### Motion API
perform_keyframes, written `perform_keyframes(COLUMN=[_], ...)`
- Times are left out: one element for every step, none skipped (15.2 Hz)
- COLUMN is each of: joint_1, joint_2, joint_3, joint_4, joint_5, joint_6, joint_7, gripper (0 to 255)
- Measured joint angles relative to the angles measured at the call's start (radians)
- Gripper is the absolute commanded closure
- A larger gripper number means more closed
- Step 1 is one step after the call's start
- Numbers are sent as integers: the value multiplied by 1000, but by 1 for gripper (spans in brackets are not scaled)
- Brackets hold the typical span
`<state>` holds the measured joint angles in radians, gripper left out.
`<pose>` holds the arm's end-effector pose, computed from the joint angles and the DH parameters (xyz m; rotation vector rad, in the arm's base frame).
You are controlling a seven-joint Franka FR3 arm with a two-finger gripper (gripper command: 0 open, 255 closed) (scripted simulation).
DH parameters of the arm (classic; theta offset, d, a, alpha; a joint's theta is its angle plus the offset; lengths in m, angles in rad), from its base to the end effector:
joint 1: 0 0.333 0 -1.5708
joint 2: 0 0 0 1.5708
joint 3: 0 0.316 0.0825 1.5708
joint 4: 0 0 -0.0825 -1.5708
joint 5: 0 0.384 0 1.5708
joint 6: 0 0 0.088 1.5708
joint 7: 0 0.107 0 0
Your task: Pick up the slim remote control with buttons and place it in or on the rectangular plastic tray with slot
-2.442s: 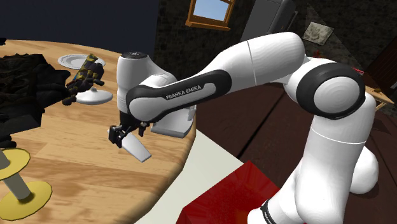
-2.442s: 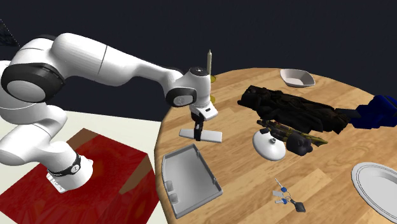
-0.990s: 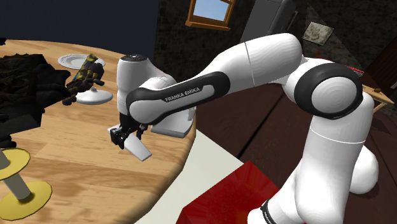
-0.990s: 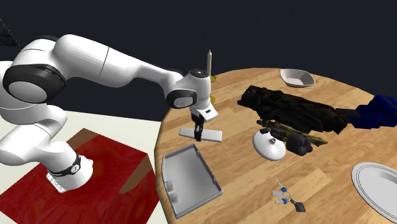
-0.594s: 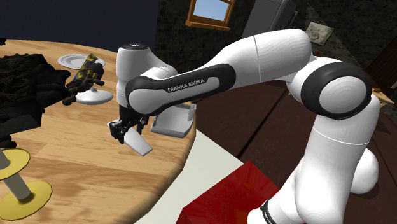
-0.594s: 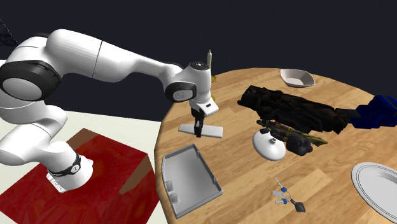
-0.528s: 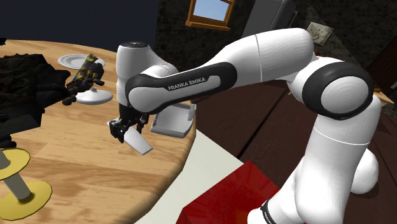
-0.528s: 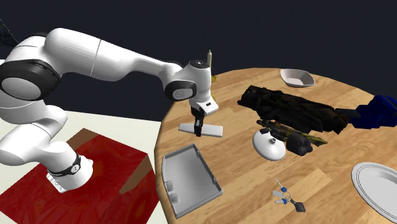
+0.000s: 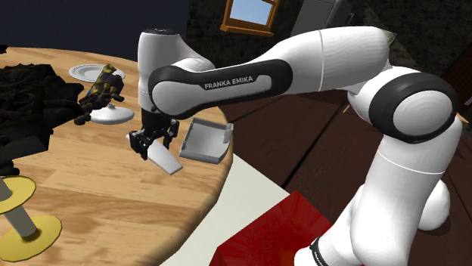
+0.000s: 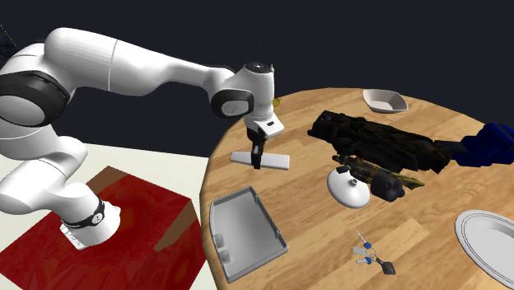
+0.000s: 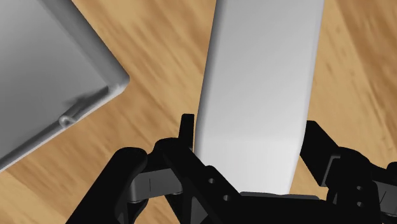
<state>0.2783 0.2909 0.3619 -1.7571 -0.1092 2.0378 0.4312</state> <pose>0.5223 0.3603 0.4117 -3.1098 -0.3802 -0.0106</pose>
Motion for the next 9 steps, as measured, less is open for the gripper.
perform_keyframes(joint_1=[0,0,-2,-2,-3,-2,-3,-1,-2], joint_2=[-3,-8,-11,-14,-22,-22,-26,-26,-31], joint_3=[1,1,1,2,3,4,4,5,5], joint_4=[11,16,25,35,40,53,61,75,84], joint_5=[1,4,5,7,10,11,13,13,15], joint_6=[-13,-23,-35,-48,-60,-73,-86,-99,-113], joint_7=[-1,-2,-5,-6,-8,-7,-10,-9,-11], gripper=[255,255,255,255,255,255,255,255,255])
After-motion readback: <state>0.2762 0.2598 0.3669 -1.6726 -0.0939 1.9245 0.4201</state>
